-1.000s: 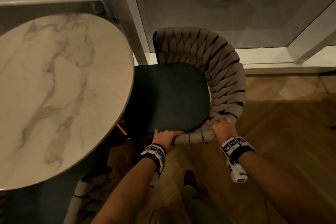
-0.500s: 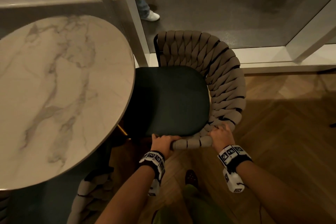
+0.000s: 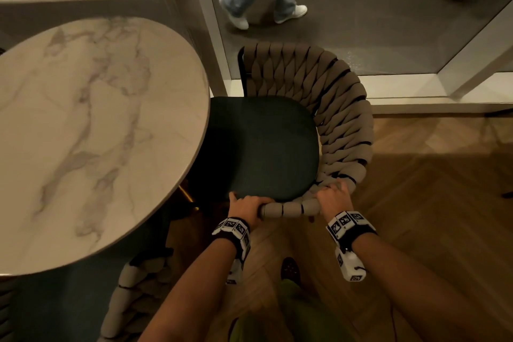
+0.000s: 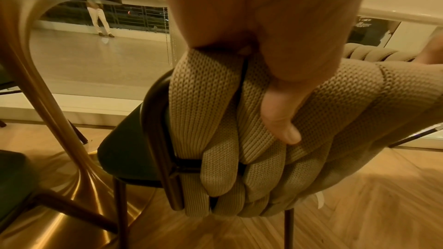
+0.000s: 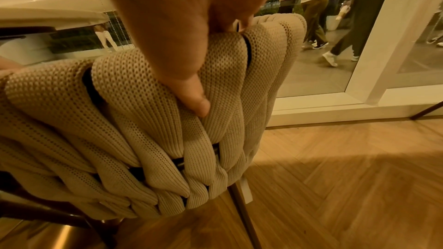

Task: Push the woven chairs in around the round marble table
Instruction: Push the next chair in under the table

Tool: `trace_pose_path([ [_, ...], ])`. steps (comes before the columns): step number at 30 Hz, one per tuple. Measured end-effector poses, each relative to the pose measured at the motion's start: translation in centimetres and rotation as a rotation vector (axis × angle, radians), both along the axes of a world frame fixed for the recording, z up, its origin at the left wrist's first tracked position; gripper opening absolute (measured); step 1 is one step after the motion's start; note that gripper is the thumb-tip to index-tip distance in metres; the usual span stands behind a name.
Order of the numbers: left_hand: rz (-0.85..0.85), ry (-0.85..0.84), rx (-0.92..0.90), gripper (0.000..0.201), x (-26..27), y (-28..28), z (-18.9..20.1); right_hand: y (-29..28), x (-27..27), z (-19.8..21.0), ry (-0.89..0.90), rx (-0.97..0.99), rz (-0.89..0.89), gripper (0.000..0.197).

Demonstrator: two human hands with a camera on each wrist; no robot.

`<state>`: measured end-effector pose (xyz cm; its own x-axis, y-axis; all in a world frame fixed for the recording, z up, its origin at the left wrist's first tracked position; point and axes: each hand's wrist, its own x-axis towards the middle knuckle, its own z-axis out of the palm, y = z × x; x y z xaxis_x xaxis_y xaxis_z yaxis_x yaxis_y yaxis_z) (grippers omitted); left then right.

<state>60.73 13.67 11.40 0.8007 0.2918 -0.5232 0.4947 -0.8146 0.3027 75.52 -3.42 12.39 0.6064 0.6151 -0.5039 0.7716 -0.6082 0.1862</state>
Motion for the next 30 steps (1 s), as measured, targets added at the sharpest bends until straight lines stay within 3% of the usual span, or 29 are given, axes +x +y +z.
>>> trace_pose_path([
  [8, 0.000, -0.097, 0.005, 0.051, -2.7, -0.1, 1.0, -0.5, 0.1, 0.2, 0.022, 0.018, 0.034, 0.040],
  [15, 0.073, -0.185, -0.091, 0.062, -10.0, 1.0, 4.7, 0.0, -4.2, 1.1, -0.086, 0.134, -0.071, 0.044],
  [23, 0.250, -0.203, -0.184, 0.061, -30.6, 6.7, 8.8, 4.0, -17.7, 2.9, 0.007, 0.395, -0.371, 0.072],
  [30, 0.201, 0.023, -0.118, 0.060, -50.5, 13.9, 8.5, 10.1, -37.9, 4.1, 0.211, 0.536, -0.249, 0.077],
])
